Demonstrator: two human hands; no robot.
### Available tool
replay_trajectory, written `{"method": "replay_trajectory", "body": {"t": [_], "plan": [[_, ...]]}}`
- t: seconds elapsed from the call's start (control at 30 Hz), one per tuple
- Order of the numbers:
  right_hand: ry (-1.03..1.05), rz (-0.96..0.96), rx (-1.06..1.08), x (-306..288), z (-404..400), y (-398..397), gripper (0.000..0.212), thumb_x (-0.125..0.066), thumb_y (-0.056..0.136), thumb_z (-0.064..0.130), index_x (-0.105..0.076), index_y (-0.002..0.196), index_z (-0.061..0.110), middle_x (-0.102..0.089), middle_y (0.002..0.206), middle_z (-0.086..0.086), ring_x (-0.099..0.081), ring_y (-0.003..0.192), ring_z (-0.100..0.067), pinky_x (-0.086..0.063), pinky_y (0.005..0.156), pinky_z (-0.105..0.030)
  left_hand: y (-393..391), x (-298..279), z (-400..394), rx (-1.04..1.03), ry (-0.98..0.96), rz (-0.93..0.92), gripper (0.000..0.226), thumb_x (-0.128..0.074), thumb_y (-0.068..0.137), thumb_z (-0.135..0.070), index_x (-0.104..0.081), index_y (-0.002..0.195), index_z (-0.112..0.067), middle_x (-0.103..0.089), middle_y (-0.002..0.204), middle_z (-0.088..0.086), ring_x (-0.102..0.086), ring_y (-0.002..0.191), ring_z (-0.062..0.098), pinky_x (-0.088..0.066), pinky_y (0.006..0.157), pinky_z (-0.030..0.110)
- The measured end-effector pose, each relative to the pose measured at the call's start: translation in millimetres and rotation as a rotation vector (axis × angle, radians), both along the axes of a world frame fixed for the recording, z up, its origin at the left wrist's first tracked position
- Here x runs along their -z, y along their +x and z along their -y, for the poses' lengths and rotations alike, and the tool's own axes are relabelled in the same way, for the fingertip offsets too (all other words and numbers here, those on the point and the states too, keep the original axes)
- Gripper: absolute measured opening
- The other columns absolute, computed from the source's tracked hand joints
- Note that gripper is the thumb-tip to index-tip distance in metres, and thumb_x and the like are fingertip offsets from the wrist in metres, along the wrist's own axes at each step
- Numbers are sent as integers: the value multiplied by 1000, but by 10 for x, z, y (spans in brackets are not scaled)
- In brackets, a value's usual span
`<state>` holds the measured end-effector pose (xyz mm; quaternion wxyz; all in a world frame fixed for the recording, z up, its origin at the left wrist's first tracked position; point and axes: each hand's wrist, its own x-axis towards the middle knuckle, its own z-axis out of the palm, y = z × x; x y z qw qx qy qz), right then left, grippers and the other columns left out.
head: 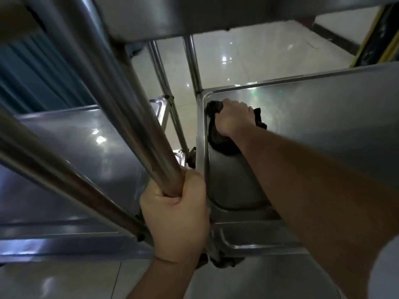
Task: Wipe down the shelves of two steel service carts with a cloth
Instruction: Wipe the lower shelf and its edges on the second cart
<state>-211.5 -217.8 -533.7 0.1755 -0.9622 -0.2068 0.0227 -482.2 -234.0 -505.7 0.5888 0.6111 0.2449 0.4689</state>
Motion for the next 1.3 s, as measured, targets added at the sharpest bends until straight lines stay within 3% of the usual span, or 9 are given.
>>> {"method": "replay_trajectory", "body": {"t": [0.2,0.4,0.5,0.63,0.73,0.83,0.97,1.13,1.3], "plan": [[-122,28,24,1,-219,-121,64,-42,98,33,-33,156,7,-42,158,-21,-37,145,-42,-21,121,-58,12,-21,-17,-60,69,8,38,-60,76,-18,-38,64,10,-36,57,28,-37,48,33,-36,47,34],[-100,72,-179,19,-83,-723,56,-39,102,34,-37,152,10,-47,153,-21,-42,140,-43,-25,120,-60,17,-47,32,-165,109,-48,42,-58,73,-23,-42,68,16,-39,62,37,-38,52,44,-34,49,34],[-68,106,-318,40,194,-981,50,-42,104,34,-40,148,12,-50,150,-18,-44,136,-39,-28,119,-55,46,-49,85,-209,140,-59,41,-55,74,-25,-49,72,15,-43,62,36,-44,45,26,-36,43,21],[3,125,-483,50,599,-1304,46,-38,109,38,-41,150,16,-50,151,-10,-43,137,-33,-27,120,-50,33,-28,74,-283,173,-80,41,-56,76,-30,-55,80,11,-55,58,20,-53,46,12,-41,45,21],[28,110,-593,96,877,-1433,46,-37,109,37,-40,152,20,-50,150,-4,-42,138,-28,-25,122,-47,21,-4,58,-356,250,-89,15,-58,82,-31,-49,78,-18,-51,59,-2,-46,52,5,-41,51,22],[65,64,-642,95,1127,-1402,45,-40,109,37,-42,152,23,-50,151,2,-41,139,-23,-24,121,-40,-5,-58,116,-460,389,-125,20,-62,87,-31,-42,93,-29,-50,72,-19,-46,61,-1,-43,59,19],[70,41,-615,76,1494,-1206,43,-44,108,41,-46,148,26,-52,149,3,-44,138,-23,-29,118,-40,-140,-24,238,-663,662,-149,43,-70,89,-31,-44,116,-11,-49,110,18,-49,95,21,-44,87,27],[35,74,-569,127,2092,-846,60,-46,107,49,-33,161,27,-41,163,2,-36,149,-25,-24,125,-43,54,240,864,-226,990,-130,35,-65,87,-14,-48,117,-12,-40,110,8,-45,94,25,-40,86,30],[52,70,-539,133,2801,-439,53,-53,105,47,-44,153,28,-51,153,4,-45,140,-23,-32,118,-41,670,331,1460,-17,1017,-215,36,-65,90,-16,-55,120,0,-40,115,0,-44,102,14,-37,91,20]]}}
